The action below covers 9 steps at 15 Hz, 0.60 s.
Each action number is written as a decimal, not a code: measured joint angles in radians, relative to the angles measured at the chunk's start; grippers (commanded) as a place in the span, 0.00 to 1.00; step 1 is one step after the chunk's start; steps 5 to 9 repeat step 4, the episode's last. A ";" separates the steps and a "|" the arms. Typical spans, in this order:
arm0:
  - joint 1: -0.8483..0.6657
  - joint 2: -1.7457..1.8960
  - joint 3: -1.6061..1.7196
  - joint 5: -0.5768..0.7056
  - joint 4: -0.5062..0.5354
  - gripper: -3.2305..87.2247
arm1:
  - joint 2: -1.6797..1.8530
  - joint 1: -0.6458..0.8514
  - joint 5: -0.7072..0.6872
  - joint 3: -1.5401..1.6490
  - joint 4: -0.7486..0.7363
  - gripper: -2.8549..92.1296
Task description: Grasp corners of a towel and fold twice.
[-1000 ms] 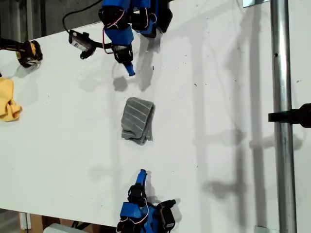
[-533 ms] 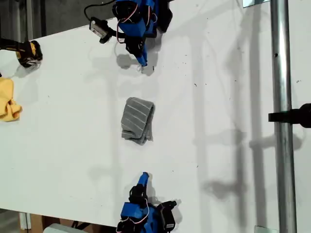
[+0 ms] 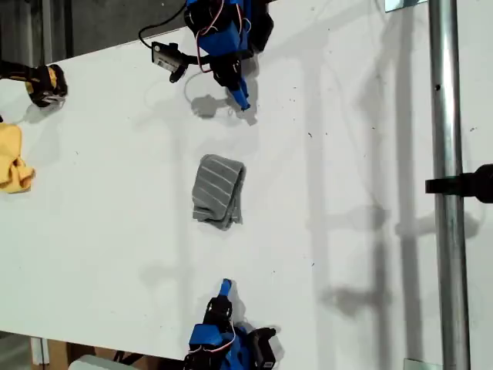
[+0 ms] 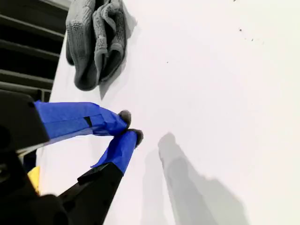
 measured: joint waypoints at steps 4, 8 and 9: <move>0.005 0.000 0.000 0.002 0.000 0.05 | 0.000 0.006 0.000 0.000 0.000 0.19; 0.005 0.000 0.000 0.002 0.000 0.05 | 0.000 0.006 0.000 0.000 0.000 0.19; 0.005 0.000 0.000 0.002 0.000 0.05 | 0.000 0.006 0.000 0.000 0.000 0.19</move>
